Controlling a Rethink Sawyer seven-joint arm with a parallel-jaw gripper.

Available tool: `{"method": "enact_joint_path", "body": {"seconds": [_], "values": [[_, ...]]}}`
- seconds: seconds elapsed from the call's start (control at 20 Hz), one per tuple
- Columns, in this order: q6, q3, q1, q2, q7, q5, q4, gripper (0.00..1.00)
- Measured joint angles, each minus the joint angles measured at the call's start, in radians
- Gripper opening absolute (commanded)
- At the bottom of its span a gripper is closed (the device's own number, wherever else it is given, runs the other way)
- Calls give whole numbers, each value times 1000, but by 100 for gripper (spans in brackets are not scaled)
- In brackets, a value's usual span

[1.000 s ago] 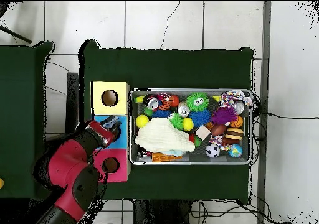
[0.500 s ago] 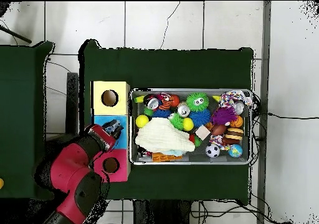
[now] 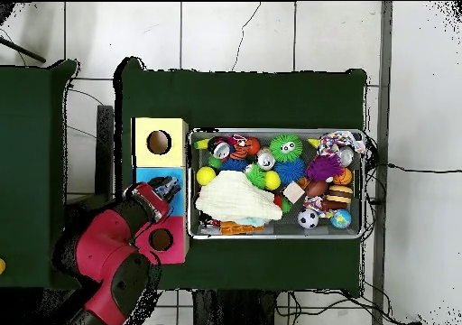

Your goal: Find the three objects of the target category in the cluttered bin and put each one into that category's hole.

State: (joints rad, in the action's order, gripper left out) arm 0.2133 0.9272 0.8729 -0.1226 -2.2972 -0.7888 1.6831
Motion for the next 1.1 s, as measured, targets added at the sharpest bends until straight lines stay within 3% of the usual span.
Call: {"method": "enact_joint_path", "body": {"seconds": [0.9,0.95,1.1], "values": [[0,1,10,5,-10,-30,8,0],[0,0,15,9,-10,-33,8,100],[0,0,17,13,-10,-33,9,100]]}}
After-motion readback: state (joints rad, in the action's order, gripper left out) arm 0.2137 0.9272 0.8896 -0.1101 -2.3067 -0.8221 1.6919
